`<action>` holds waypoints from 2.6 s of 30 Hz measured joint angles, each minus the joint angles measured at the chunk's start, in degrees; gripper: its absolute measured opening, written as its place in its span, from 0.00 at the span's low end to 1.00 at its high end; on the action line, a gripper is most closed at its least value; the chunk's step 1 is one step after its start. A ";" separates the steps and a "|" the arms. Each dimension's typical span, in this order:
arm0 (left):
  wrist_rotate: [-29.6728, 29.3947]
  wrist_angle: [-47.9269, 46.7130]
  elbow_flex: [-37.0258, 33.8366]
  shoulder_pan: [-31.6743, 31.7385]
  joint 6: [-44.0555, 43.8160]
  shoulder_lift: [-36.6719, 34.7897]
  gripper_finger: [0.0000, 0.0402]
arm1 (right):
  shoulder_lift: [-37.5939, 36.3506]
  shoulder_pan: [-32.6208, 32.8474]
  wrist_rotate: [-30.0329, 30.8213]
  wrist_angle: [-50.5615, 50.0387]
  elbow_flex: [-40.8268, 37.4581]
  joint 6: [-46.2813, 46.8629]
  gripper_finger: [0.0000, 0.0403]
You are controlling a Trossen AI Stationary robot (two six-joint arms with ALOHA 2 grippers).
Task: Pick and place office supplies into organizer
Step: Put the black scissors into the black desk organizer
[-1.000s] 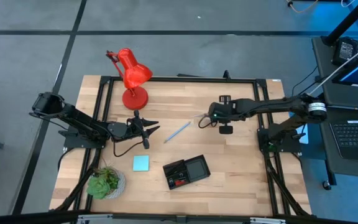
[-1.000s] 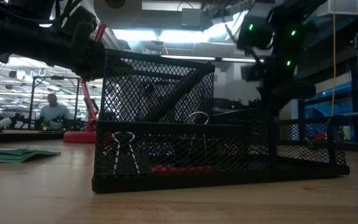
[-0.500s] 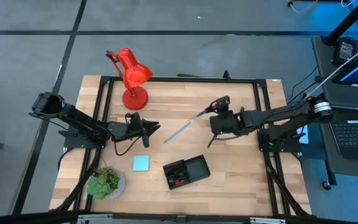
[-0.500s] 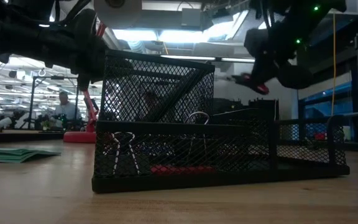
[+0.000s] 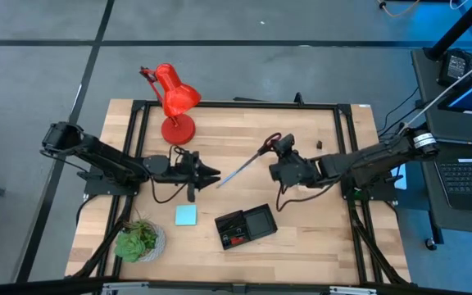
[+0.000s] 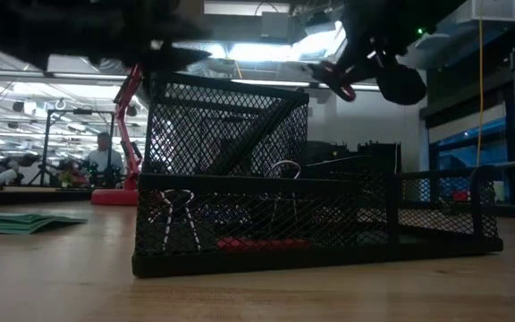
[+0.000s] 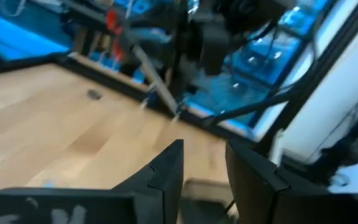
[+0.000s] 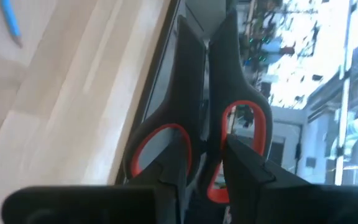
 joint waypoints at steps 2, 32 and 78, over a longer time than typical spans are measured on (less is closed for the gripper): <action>0.79 -0.47 2.19 0.02 -1.42 0.00 0.30 | 0.00 0.79 0.01 2.33 0.00 -1.87 0.19; 1.49 -35.49 18.89 3.79 -12.39 0.70 0.35 | 8.41 5.90 4.06 12.29 -0.04 -15.44 0.19; -4.03 -67.41 52.44 7.02 -3.38 24.22 0.30 | 11.39 5.86 5.04 20.81 -0.07 -16.70 0.19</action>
